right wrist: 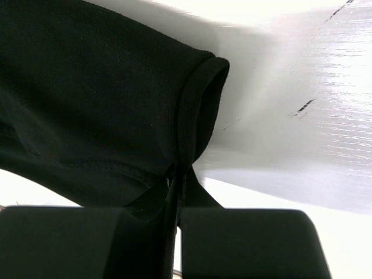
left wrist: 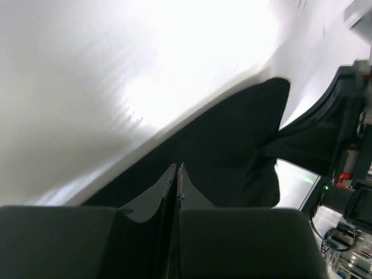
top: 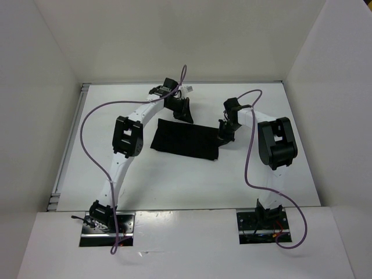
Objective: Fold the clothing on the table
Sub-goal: Fold the skirt
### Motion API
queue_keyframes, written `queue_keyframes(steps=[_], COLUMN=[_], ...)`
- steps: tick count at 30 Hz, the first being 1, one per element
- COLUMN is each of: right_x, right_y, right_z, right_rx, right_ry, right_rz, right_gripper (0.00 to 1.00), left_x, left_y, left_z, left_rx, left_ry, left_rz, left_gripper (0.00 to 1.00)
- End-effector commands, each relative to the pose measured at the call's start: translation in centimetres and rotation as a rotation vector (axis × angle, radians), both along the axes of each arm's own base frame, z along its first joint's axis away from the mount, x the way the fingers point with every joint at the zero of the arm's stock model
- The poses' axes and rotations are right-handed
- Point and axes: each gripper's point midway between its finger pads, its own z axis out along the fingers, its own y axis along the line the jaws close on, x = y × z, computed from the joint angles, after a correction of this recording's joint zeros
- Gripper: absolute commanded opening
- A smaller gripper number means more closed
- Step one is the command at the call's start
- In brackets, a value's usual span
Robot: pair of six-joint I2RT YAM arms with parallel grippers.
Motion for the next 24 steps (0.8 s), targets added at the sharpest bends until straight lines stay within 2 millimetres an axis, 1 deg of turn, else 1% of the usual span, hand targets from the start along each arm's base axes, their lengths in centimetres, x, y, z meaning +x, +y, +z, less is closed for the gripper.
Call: queue_keyframes(steps=[1, 4, 5, 6, 7, 10, 12, 13, 15, 16, 17, 19, 23, 24], right_x=[-0.8, -0.2, -0.4, -0.1, -0.1, -0.1, -0.2, 0.2, 0.2, 0.2, 0.0, 0.0, 0.0, 0.2], right_y=[-2.2, -2.1, -2.1, -2.1, -2.1, -2.1, -2.3, -2.2, -2.2, -2.2, -2.3, -2.3, -2.3, -2.2], right_z=[-2.4, -2.3, -2.3, -2.1, -2.1, -2.2, -2.6, -2.4, -2.4, -2.4, -2.7, -2.7, -2.7, -2.8], right_rx=[-0.1, -0.098, -0.1, -0.097, -0.097, -0.101, -0.111, -0.109, -0.109, -0.109, -0.113, -0.113, -0.113, -0.113], right_ry=[0.046, 0.035, 0.044, 0.034, 0.034, 0.04, 0.048, 0.039, 0.039, 0.039, 0.045, 0.045, 0.045, 0.045], right_rz=[0.002, 0.002, 0.002, 0.002, 0.002, 0.011, 0.01, 0.009, 0.009, 0.009, 0.018, 0.018, 0.018, 0.018], right_gripper=[0.0, 0.0, 0.0, 0.0, 0.0, 0.0, 0.0, 0.0, 0.0, 0.0, 0.0, 0.0, 0.0, 0.0], left_x=[0.5, 1.6, 1.2, 1.7, 1.6, 1.3, 1.2, 1.2, 0.9, 0.8, 0.6, 0.4, 0.2, 0.2], left_y=[-1.0, -0.9, -1.3, -1.3, -1.1, -0.9, -0.7, -0.7, -0.3, -0.6, -0.2, 0.0, 0.7, 0.7], left_z=[1.1, 0.9, -0.5, 0.9, 0.3, 0.1, 0.4, 0.4, 1.6, 2.3, 1.6, 1.7, 0.2, 0.2], left_rx=[-0.021, 0.011, 0.021, 0.022, 0.036, 0.054, 0.064, 0.064, 0.075, 0.082, 0.108, 0.122, 0.168, 0.168], left_ry=[-0.005, -0.017, 0.008, -0.021, -0.005, 0.013, 0.007, 0.007, -0.003, -0.032, -0.015, -0.014, 0.012, 0.012], left_rz=[-0.012, 0.009, 0.0, 0.007, 0.021, 0.026, 0.025, 0.025, 0.023, 0.014, 0.023, 0.02, 0.035, 0.035], left_gripper=[0.07, 0.07, 0.07, 0.07, 0.07, 0.07, 0.07, 0.07, 0.07, 0.07, 0.07, 0.07, 0.07, 0.07])
